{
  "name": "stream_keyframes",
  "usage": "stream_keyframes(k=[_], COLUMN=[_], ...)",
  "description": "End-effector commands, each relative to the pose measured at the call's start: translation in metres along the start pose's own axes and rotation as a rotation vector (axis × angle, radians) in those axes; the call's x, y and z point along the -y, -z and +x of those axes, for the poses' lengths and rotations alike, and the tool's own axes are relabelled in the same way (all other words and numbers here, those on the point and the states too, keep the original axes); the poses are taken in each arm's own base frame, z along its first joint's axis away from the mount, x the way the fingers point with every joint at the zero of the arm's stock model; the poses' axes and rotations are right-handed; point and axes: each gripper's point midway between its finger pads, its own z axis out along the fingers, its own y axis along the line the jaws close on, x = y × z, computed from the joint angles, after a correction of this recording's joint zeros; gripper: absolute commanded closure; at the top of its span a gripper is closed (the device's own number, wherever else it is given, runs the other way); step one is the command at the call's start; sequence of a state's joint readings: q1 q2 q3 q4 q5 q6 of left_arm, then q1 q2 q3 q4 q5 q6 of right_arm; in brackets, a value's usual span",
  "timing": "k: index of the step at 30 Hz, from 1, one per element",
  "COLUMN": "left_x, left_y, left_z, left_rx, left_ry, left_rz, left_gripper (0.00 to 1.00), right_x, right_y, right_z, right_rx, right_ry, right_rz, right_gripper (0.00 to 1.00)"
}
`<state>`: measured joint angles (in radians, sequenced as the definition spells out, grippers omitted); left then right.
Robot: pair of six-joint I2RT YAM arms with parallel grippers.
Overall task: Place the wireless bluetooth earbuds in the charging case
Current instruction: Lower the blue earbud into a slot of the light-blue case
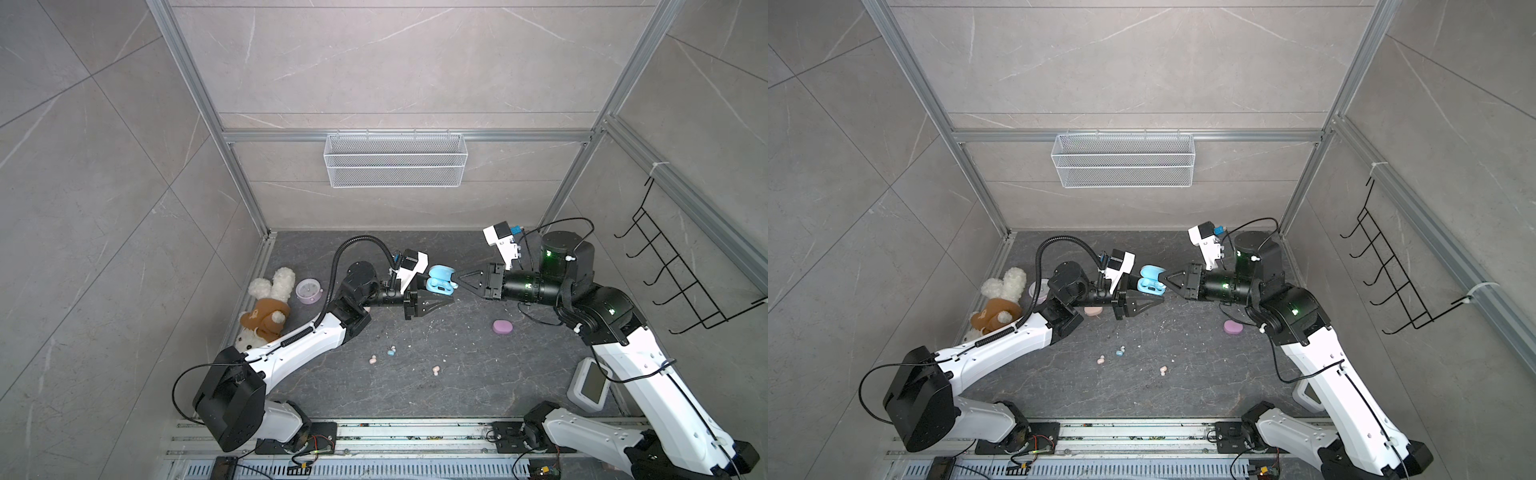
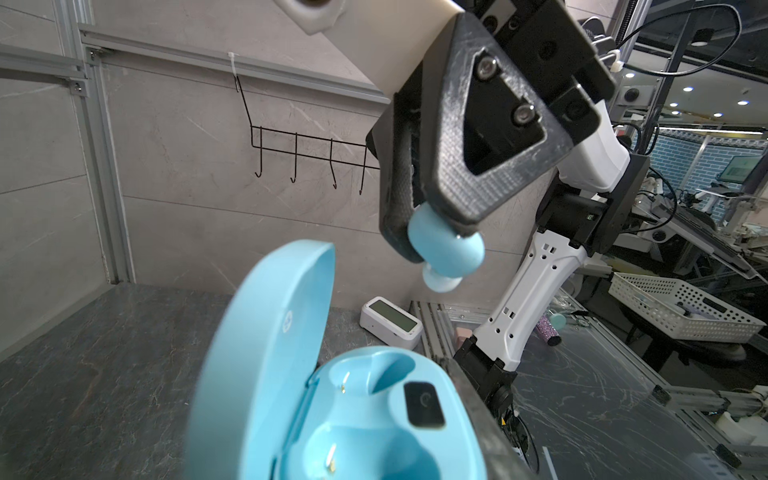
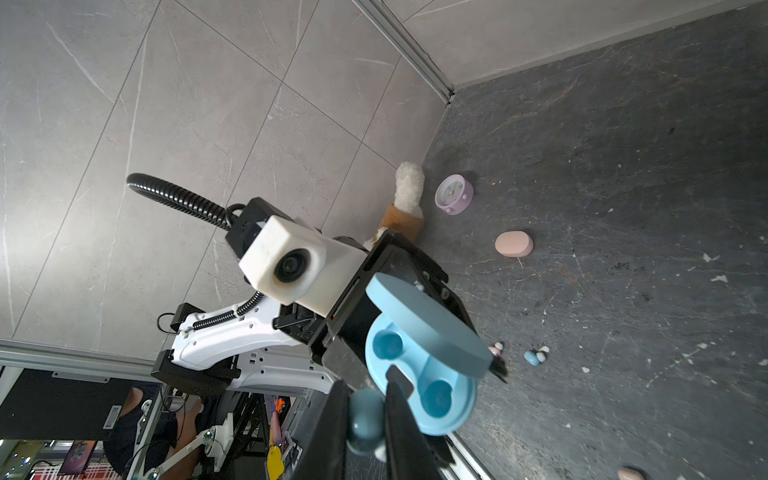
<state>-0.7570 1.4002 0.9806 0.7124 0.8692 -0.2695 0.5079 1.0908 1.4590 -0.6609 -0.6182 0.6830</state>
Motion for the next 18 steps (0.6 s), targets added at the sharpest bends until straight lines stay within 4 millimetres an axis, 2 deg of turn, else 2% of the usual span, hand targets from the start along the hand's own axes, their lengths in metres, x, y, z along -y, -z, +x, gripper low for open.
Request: stream_keyframes(k=[1, 18], left_x=[0.014, 0.024], left_y=[-0.002, -0.002], left_z=[-0.029, -0.035], left_rx=[0.057, 0.066], left_ry=[-0.082, -0.105], left_rz=[0.047, 0.063], left_gripper=[0.72, 0.72], right_x=[0.004, 0.009], right_y=[-0.004, -0.015], right_z=[0.002, 0.01], right_rx=[-0.011, -0.045], right_ry=[0.013, 0.023], right_rz=[-0.001, 0.034], right_gripper=[0.83, 0.83])
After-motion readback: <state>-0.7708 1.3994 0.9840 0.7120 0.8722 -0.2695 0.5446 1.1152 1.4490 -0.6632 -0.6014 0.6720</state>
